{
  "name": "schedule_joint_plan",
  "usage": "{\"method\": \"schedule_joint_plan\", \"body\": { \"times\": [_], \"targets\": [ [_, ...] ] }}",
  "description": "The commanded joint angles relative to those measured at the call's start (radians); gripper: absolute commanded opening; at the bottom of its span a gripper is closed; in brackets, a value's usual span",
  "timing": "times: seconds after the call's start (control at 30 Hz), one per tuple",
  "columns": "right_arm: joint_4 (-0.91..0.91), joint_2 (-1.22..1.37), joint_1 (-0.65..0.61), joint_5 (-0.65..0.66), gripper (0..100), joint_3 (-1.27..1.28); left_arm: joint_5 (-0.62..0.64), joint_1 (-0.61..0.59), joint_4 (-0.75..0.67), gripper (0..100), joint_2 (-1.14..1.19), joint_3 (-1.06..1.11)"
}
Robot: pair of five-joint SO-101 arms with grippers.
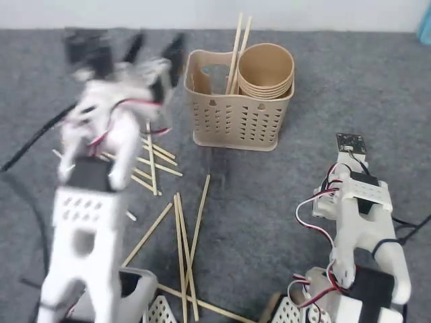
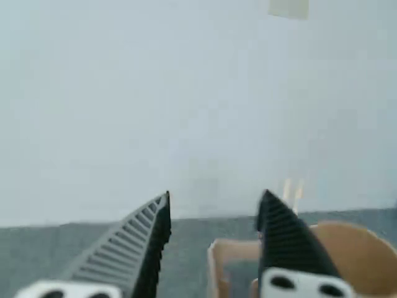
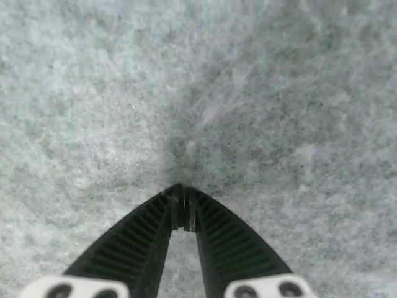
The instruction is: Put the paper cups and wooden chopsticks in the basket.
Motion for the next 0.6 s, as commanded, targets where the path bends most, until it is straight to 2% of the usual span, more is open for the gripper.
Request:
{"method": "schedule_joint_plan", "body": {
  "times": [0.0, 0.17, 0.27, 0.4, 0.57],
  "targets": [
    [-0.025, -0.036, -0.008, 0.014, 1.6, -0.005, -0.009, -0.041, 0.348, 13, -0.074, -0.005],
    [-0.025, -0.036, -0.005, 0.009, 1.6, -0.005, -0.087, -0.044, 0.735, 9, -0.074, 0.033],
    [-0.025, -0.036, -0.004, 0.008, 1.6, -0.003, -0.198, -0.044, 0.875, 9, -0.074, 0.077],
    [-0.024, -0.036, -0.004, 0.006, 1.6, -0.003, -0.249, -0.043, 0.914, 9, -0.074, 0.185],
    [-0.022, -0.036, -0.004, 0.006, 1.6, -0.003, -0.259, -0.035, 0.859, 9, -0.072, 0.374]
  ]
}}
